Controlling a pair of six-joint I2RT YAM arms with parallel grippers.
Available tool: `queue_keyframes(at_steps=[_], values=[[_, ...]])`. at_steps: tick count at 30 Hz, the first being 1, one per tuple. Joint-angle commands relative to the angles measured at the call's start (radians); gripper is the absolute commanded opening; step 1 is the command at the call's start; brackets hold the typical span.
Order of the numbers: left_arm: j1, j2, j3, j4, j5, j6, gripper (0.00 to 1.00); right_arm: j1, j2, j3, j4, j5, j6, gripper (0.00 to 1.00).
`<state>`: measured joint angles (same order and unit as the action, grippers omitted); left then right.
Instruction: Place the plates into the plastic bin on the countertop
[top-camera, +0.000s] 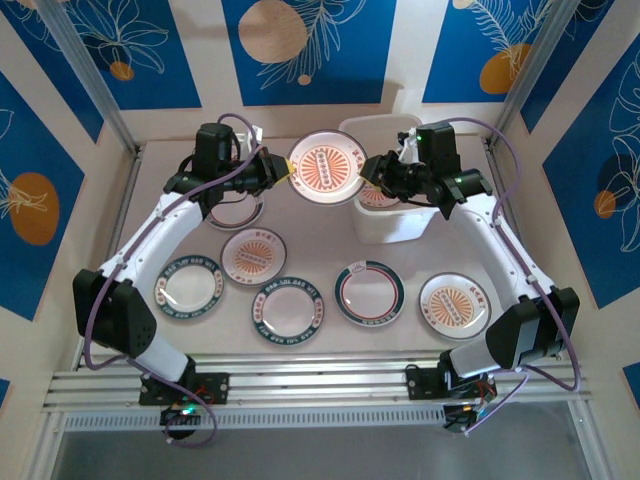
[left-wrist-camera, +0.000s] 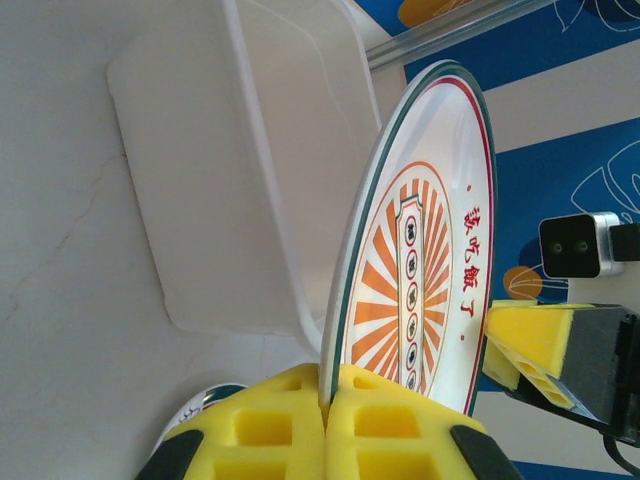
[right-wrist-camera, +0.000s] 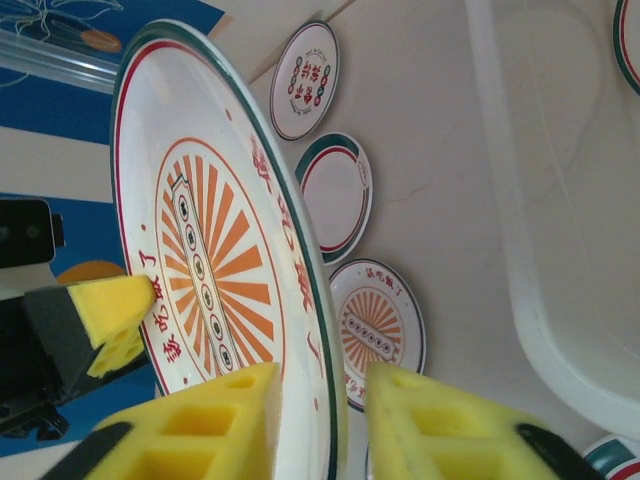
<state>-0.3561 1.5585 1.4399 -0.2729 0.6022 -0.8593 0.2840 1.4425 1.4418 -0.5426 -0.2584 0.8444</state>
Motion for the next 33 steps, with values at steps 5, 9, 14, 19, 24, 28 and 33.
queue_keyframes(at_steps=[5, 9, 14, 19, 24, 28, 33], values=[[-0.014, -0.026, 0.019, 0.047, 0.033, -0.012, 0.00, 0.012, 0.025, 0.016, -0.010, -0.033, -0.010, 0.23], [-0.015, -0.026, 0.017, 0.054, 0.034, -0.014, 0.00, 0.017, 0.034, 0.022, -0.014, -0.035, -0.011, 0.19], [-0.017, -0.026, 0.014, 0.049, 0.041, -0.009, 0.00, 0.024, 0.042, 0.029, -0.011, -0.033, -0.010, 0.09], [-0.017, -0.031, 0.020, 0.009, 0.018, 0.026, 0.17, 0.024, 0.036, 0.023, -0.013, -0.025, 0.002, 0.05], [-0.012, -0.035, 0.015, 0.005, 0.002, 0.042, 0.56, 0.015, 0.022, 0.025, 0.000, -0.014, 0.030, 0.03], [0.005, -0.042, 0.012, 0.032, -0.022, 0.046, 0.68, -0.025, 0.013, 0.031, 0.016, -0.036, 0.072, 0.03], [0.034, -0.043, 0.009, 0.038, -0.046, 0.097, 0.73, -0.098, 0.012, 0.054, 0.003, 0.003, 0.101, 0.02]])
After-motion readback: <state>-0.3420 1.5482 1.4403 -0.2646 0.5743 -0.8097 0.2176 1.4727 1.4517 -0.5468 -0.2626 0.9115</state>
